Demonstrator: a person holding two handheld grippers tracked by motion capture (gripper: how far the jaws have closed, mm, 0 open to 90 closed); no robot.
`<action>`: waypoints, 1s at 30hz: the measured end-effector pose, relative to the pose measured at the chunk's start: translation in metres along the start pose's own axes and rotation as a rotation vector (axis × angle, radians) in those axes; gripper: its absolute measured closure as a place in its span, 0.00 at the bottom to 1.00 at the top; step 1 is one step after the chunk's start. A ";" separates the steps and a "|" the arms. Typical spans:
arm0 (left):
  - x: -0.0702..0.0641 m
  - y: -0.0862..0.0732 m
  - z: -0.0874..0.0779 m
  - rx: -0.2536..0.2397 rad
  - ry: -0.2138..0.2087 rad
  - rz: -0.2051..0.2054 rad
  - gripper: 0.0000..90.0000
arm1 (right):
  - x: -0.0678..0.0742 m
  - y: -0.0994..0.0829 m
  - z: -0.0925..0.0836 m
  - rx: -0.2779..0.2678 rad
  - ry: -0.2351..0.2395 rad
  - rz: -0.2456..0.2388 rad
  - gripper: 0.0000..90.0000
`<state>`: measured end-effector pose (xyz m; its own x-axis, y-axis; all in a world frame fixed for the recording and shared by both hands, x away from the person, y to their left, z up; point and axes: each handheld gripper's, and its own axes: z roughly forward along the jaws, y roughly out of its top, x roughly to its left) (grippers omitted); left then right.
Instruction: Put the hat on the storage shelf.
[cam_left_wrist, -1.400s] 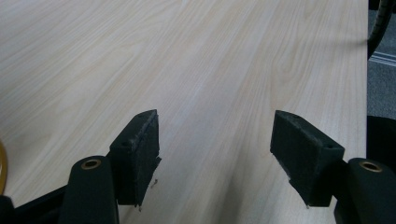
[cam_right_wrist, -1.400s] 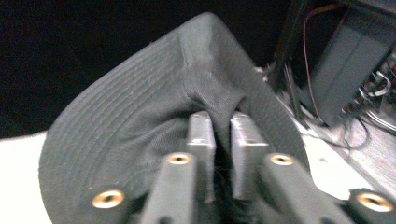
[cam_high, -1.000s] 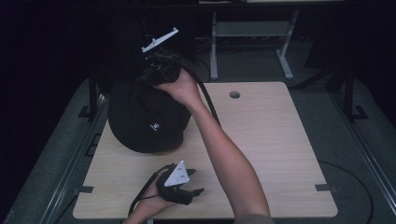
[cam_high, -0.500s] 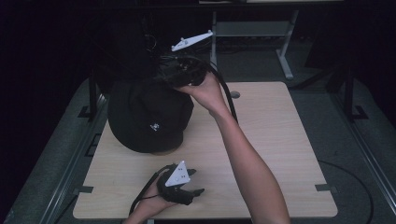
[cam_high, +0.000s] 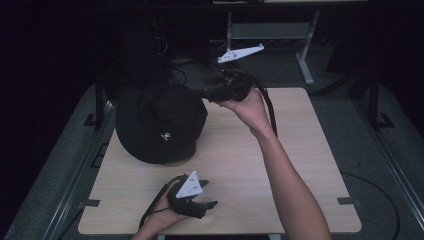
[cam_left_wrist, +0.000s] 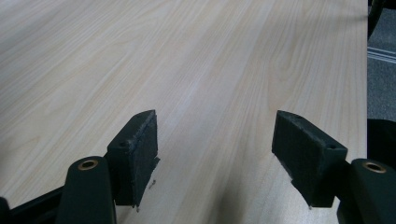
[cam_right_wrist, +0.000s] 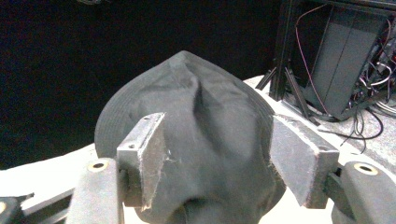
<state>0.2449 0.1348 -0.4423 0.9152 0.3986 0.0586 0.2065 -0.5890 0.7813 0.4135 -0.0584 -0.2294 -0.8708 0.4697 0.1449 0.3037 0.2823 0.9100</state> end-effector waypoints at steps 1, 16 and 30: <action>0.000 0.000 0.000 -0.003 0.003 -0.003 0.34 | -0.001 -0.002 -0.002 -0.002 -0.002 0.003 0.39; 0.003 -0.002 0.001 -0.022 0.005 -0.036 0.33 | -0.011 -0.033 -0.034 -0.018 -0.039 0.044 0.34; 0.003 -0.003 0.002 -0.006 0.009 -0.026 0.33 | -0.018 -0.064 -0.057 -0.004 -0.071 0.070 0.31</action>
<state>0.2478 0.1362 -0.4460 0.9064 0.4201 0.0435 0.2281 -0.5737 0.7866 0.3875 -0.1326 -0.2675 -0.8181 0.5460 0.1804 0.3611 0.2437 0.9001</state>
